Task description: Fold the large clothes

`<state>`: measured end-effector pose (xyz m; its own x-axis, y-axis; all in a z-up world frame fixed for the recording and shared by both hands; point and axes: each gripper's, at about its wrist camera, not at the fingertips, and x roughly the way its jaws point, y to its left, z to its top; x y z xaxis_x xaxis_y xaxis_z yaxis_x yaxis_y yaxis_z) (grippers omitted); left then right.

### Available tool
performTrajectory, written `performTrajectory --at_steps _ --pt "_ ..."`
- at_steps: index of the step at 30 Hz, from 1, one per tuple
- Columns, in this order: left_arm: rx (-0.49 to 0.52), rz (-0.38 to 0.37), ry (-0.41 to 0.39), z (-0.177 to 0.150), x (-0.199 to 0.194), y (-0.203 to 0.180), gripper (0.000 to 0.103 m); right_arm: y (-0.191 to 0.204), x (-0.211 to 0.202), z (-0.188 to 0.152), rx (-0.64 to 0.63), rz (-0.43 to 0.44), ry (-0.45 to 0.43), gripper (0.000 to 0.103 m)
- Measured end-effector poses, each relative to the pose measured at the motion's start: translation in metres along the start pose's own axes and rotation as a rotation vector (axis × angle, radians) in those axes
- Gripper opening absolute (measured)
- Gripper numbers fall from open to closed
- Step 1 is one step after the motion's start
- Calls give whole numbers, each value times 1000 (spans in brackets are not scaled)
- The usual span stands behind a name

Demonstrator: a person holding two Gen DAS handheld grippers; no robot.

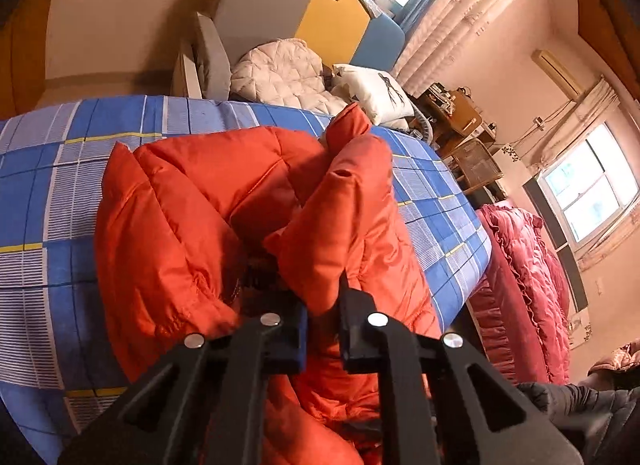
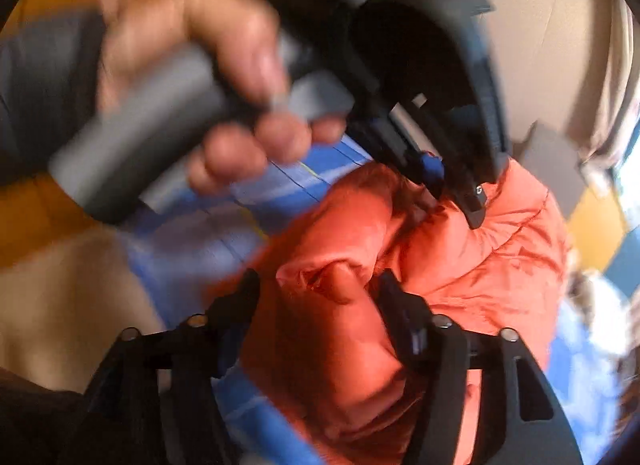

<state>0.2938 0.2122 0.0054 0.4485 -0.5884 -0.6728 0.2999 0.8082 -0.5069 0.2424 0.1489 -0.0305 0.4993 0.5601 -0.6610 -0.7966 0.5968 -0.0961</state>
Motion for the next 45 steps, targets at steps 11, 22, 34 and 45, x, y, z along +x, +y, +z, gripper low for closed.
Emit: performTrajectory --at_steps 11,22,34,45 --pt "-23 59 -29 -12 -24 1 9 -93 -60 -36 332 36 9 65" --pt "-215 326 -82 -61 -22 30 13 -37 -7 -48 165 -139 116 63" --pt "-187 491 -215 -98 4 30 15 -34 5 -65 126 -78 140 63" --pt "-106 572 -291 -102 -7 9 15 -141 -56 -60 498 103 34 68"
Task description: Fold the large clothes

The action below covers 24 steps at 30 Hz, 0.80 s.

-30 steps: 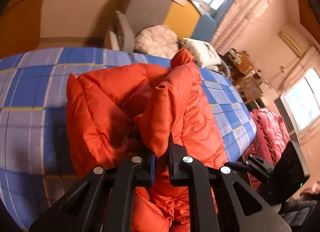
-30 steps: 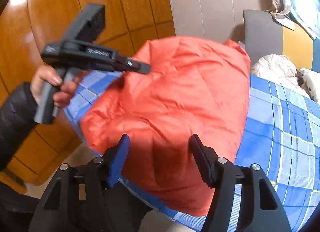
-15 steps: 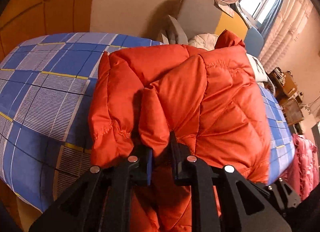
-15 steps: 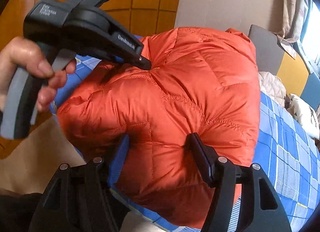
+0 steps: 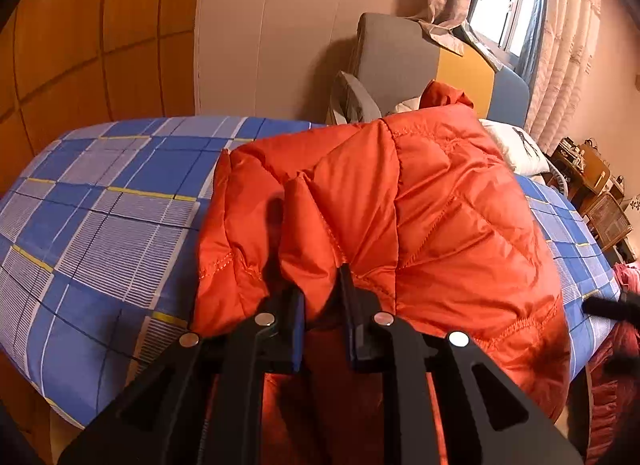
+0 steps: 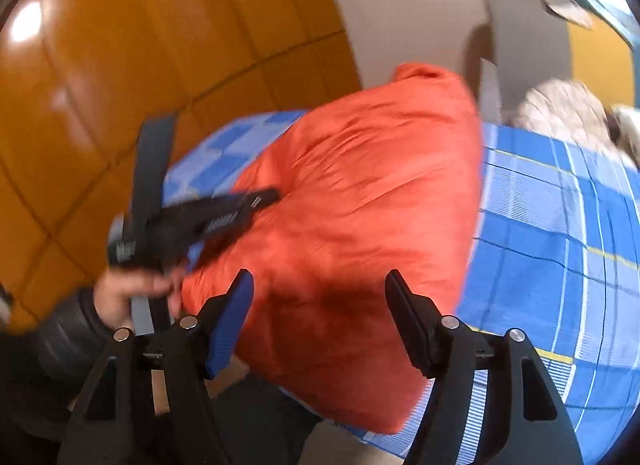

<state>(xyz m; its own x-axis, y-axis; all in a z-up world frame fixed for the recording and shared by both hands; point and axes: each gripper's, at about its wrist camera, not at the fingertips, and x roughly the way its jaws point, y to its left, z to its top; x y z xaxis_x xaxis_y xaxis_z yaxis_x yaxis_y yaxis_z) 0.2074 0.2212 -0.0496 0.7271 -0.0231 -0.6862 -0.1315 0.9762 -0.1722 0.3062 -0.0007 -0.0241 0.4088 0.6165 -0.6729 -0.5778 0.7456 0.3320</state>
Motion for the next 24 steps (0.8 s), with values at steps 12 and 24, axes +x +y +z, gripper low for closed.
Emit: performTrajectory --at_steps 12,24 --pt "-11 48 -22 -6 -12 4 34 -73 26 31 246 91 9 94" --pt "9 195 -37 -16 -13 -6 56 -118 65 40 309 228 98 100"
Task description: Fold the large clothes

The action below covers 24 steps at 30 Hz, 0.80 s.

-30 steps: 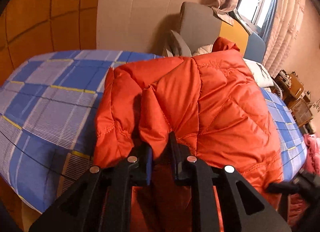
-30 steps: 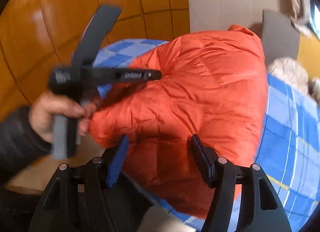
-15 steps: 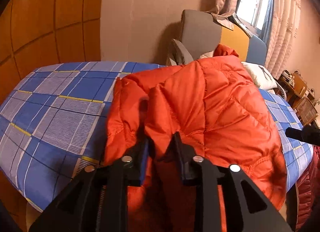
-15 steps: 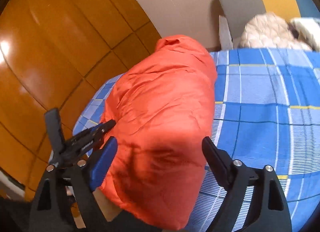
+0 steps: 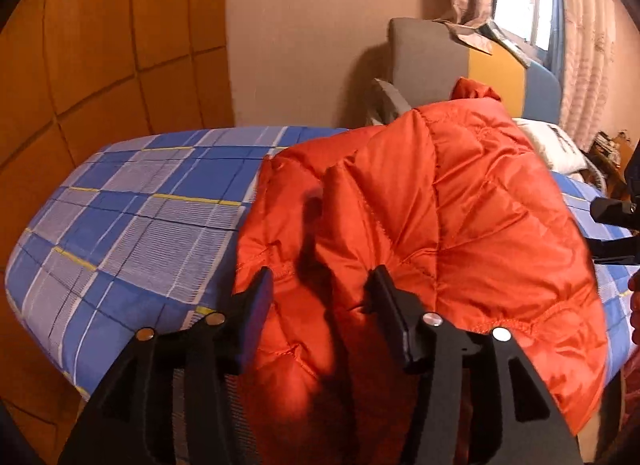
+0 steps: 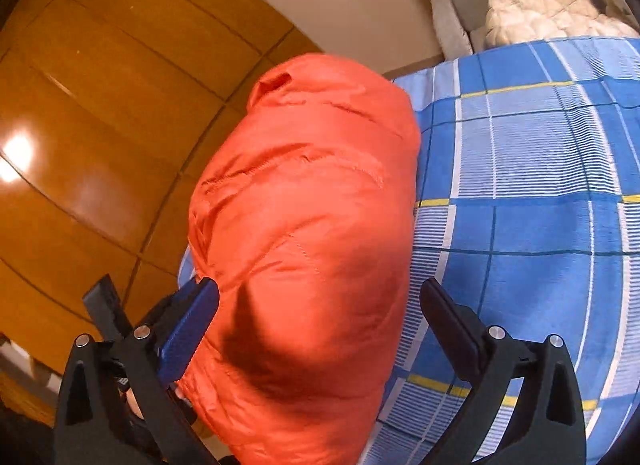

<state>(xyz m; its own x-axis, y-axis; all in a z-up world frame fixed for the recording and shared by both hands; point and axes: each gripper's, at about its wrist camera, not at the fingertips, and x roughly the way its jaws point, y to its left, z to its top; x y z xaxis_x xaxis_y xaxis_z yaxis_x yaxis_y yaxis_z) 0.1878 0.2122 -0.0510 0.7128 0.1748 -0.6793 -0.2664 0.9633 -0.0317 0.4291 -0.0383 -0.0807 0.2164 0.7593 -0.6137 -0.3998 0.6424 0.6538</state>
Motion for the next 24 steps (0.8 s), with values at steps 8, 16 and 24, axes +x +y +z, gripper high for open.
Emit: performTrajectory --at_steps 8,16,24 --pt "-68 -6 11 -6 6 13 65 -21 24 3 29 101 67 100" --pt "-177 -144 60 -9 27 43 69 -38 56 0 63 268 160 100" --pt "-437 -520 130 -27 68 87 52 -33 66 7 41 329 162 85"
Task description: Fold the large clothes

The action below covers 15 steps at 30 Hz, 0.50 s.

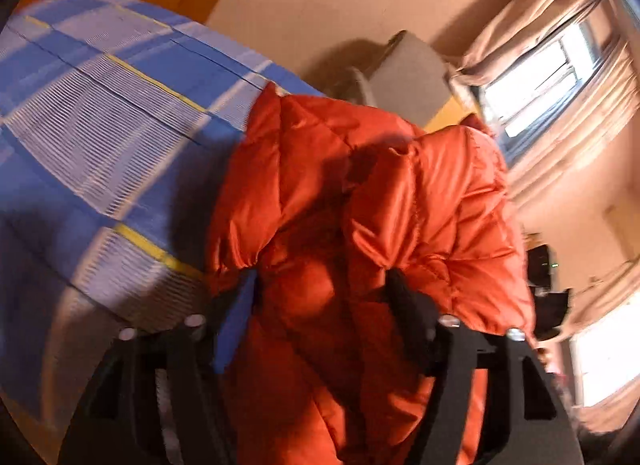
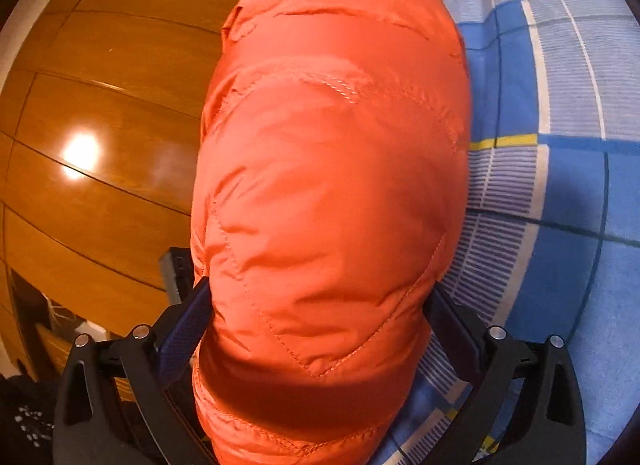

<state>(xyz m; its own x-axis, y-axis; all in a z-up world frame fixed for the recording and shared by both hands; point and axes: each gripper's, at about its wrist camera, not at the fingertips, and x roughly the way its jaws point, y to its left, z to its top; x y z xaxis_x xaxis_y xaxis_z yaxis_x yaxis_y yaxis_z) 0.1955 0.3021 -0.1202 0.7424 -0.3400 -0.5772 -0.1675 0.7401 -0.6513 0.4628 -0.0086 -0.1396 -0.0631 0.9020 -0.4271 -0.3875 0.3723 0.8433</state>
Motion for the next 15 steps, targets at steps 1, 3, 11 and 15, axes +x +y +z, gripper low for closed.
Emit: performTrajectory --at_steps 1,3,11,15 --pt "6 -27 1 2 1 -3 48 6 -5 2 -25 -8 -8 81" --pt "28 -52 6 5 6 -12 41 14 -16 5 -66 -25 -14 68" --pt "137 -141 63 36 71 -88 37 18 -98 17 -112 -76 -131 62" --pt "185 -164 112 47 114 -132 36 1 -143 30 -101 -130 -158 62"
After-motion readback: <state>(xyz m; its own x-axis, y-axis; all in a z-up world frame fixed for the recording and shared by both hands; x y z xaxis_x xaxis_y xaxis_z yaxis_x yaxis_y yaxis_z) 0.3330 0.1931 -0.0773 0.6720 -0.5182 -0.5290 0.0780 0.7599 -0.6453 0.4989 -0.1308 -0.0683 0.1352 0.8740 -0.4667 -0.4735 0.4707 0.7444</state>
